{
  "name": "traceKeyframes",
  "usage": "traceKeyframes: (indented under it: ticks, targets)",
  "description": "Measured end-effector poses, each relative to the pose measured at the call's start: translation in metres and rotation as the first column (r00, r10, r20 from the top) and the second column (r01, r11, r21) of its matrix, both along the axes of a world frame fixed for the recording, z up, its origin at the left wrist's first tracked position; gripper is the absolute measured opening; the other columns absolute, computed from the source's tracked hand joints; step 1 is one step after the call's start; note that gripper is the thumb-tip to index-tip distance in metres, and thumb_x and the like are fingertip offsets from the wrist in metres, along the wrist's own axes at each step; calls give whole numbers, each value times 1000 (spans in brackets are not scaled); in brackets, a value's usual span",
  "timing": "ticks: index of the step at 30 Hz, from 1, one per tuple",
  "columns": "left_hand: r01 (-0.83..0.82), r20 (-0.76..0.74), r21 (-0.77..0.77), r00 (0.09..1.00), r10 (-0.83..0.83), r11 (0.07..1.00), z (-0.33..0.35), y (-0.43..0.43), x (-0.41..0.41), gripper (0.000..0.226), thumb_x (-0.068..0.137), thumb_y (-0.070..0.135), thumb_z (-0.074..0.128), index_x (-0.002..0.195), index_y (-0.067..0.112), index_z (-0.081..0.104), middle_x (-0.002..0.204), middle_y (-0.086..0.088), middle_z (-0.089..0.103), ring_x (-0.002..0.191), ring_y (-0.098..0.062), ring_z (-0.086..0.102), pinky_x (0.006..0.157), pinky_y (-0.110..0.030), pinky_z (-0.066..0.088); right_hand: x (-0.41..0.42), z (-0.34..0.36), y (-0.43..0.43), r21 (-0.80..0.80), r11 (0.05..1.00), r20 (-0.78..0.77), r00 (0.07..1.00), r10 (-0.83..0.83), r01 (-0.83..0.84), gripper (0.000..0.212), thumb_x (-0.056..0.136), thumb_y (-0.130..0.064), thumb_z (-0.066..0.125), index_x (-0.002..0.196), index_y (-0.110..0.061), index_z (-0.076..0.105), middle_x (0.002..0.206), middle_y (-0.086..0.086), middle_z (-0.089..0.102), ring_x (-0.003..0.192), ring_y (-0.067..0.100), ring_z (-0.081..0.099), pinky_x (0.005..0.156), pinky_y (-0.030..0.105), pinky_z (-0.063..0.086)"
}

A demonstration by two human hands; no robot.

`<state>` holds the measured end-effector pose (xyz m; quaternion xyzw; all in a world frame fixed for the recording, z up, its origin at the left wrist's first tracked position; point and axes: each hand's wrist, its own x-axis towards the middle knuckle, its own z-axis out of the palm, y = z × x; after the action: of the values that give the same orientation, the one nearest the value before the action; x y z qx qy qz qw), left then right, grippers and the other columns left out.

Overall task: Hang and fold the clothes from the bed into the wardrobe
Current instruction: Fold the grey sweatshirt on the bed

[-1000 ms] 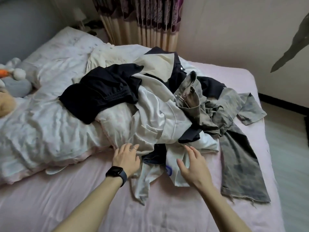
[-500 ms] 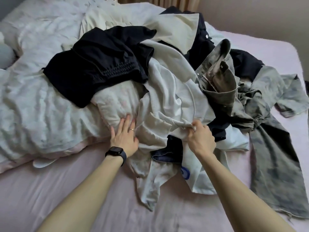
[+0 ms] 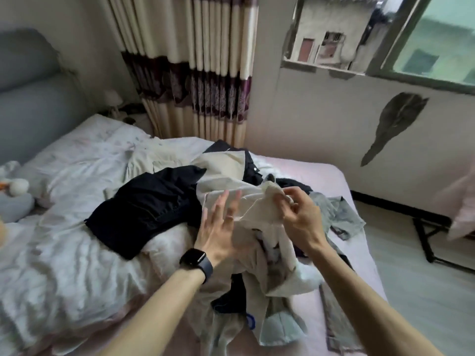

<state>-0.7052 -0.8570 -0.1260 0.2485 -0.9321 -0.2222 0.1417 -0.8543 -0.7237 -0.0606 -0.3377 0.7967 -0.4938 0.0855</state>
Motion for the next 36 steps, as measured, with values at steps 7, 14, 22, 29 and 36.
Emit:
traceKeyframes:
  ticks: [7,14,22,29,36]
  targets:
    - [112,-266,-56,956,-123,992,207,50,-45,41,81,23,67,118,38,61,92,8,68,92,-23,65,71,-24,42,8,151,67,-232,971,-6,998,-65,62,14,96,-31,67,105,-22,73,85,-3,73,69,13,63,64,32,52]
    - [158,-340,-112,922,-187,981,306,121,-91,19,86,33,68,99,19,68,97,-9,72,86,-26,64,69,-31,41,29,135,194,-269,941,51,978,-200,206,77,68,-74,71,130,-33,53,120,-11,64,100,2,65,84,21,54]
    - [54,-545,74,838,-5,996,363,163,-84,22,69,43,53,86,30,60,81,5,61,80,-22,55,69,-27,36,56,-25,269,657,748,82,978,-192,91,122,62,-83,60,159,-27,12,162,-1,25,148,26,26,117,42,29]
    - [-327,-304,45,896,325,944,335,116,-30,37,83,29,60,117,15,62,120,-17,66,115,-40,59,86,-35,47,10,3,296,566,748,-184,937,-296,347,16,83,-21,56,96,-30,57,110,8,71,103,31,64,80,35,49]
    - [-52,233,14,971,48,999,262,143,-7,86,75,45,82,145,15,43,143,-13,50,131,-30,49,109,-36,41,-3,104,255,373,889,-386,916,-113,267,25,77,-38,61,102,-35,65,100,3,72,93,34,66,69,32,44]
